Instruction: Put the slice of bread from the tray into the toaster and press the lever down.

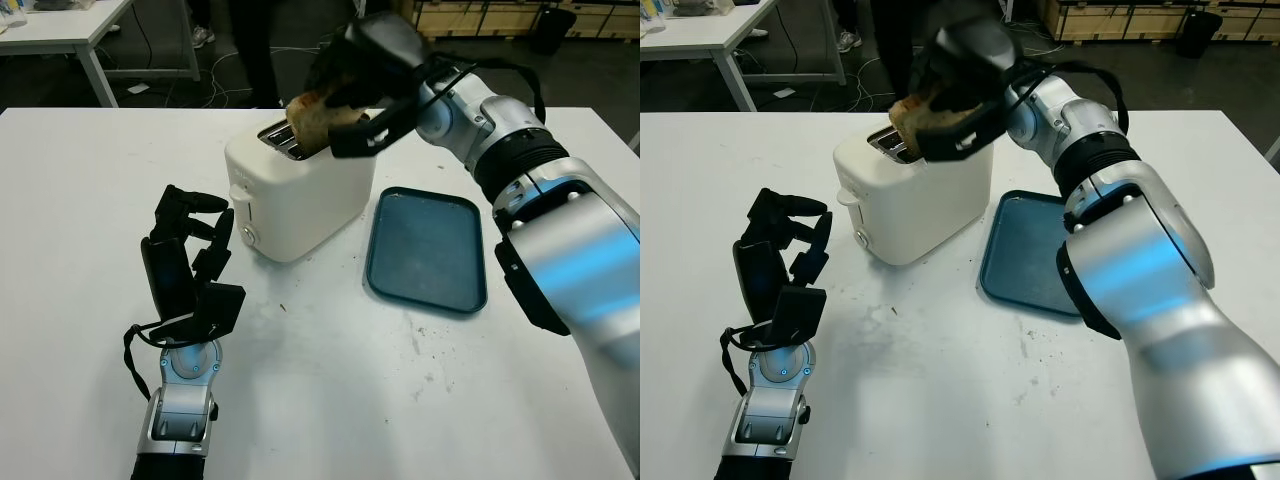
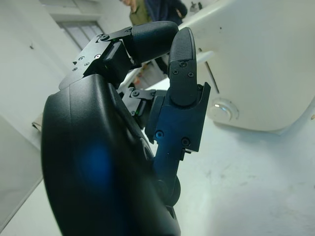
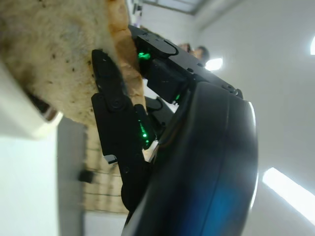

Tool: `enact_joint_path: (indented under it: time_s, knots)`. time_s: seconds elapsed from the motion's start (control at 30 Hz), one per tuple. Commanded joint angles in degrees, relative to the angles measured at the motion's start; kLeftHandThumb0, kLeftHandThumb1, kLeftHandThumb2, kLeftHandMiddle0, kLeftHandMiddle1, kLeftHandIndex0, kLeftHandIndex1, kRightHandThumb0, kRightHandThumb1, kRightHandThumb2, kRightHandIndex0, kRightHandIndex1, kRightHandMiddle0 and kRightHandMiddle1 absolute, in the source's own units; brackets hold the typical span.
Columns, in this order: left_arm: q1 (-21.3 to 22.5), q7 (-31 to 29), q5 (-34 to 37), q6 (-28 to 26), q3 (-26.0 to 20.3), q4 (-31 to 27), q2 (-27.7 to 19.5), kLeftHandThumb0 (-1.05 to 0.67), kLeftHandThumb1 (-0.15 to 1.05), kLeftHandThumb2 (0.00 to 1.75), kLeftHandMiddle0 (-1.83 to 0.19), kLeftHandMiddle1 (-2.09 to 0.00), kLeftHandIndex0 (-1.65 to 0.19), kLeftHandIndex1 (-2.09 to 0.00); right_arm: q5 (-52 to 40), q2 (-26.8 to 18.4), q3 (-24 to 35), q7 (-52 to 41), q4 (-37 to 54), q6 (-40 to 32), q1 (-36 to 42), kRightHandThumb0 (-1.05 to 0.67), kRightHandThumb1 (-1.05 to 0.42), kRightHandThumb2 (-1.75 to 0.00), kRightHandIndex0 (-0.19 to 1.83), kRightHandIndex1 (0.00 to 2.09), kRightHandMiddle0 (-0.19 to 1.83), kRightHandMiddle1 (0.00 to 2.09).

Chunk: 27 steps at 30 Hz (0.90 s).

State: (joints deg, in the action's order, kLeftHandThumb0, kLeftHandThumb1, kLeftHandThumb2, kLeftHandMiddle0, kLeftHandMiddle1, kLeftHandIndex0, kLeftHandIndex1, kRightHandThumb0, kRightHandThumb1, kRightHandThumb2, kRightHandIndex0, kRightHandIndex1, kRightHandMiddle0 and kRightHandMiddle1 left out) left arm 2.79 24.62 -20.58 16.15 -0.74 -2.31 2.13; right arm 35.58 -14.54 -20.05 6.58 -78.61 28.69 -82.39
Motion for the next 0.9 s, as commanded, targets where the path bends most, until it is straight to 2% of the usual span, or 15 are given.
enact_joint_path:
  time_s: [0.0,0.1,0.27,0.4,0.53,0.7,0.8,0.87]
  knots:
    - [0.05,-0.08,0.06,0.58,0.08,0.23,-0.2,-0.49,0.92,0.32,-0.59,-1.75,-0.5,-1.43,-4.05,0.95,3.38,-3.46,0.43,-1.74,-0.98,-0.31,-0.89,-0.01,0.87,0.9,1.18,0.05]
    - [0.02,0.07,-0.1,0.34,0.1,0.04,-0.05,-0.49,0.92,0.32,-0.59,-1.75,-0.5,-1.44,-7.0,1.45,6.13,-7.48,0.67,-3.03,-1.23,-0.29,-0.9,-0.01,0.91,0.99,1.18,0.05]
    - [-0.05,0.14,-0.18,0.42,0.1,-0.08,-0.05,-0.49,0.92,0.32,-0.58,-1.75,-0.5,-1.43,-7.27,1.65,6.74,-10.29,0.81,-3.27,-0.3,-0.29,-0.87,0.0,0.89,1.21,1.2,0.05]
    - [-0.01,0.11,0.11,0.98,0.05,0.2,-0.11,-0.49,0.92,0.32,-0.58,-1.75,-0.5,-1.42,-5.89,1.78,5.44,-11.33,0.68,-3.8,0.56,-0.25,-0.87,0.0,0.97,0.8,1.2,0.04]
    - [-0.18,0.32,-0.46,-0.24,0.04,-0.33,0.1,-0.5,0.92,0.32,-0.59,-1.75,-0.5,-1.42,-4.85,1.67,3.98,-12.24,0.51,-3.75,1.54,-0.26,-0.87,0.0,0.98,0.75,1.2,0.03]
    - [-0.2,0.33,-0.5,0.29,-0.05,-0.24,-0.15,-0.48,0.92,0.32,-0.59,-1.75,-0.51,-1.41,-3.44,1.52,1.83,-14.19,0.25,-6.25,2.06,-0.3,-0.9,-0.01,0.92,0.8,1.18,0.02]
    - [-0.21,0.1,-0.06,0.42,-0.15,-0.21,-0.16,-0.48,0.92,0.32,-0.58,-1.75,-0.51,-1.41,-2.6,1.48,0.73,-15.34,0.23,-8.8,1.62,-0.36,-0.88,0.0,0.8,0.74,1.1,0.0]
    - [-0.2,0.07,0.0,0.45,-0.15,-0.17,-0.14,-0.48,0.92,0.32,-0.59,-1.75,-0.51,-1.41,-2.21,1.22,0.05,-15.85,0.28,-9.73,1.24,-0.48,-0.83,0.0,0.64,0.63,0.93,0.0]
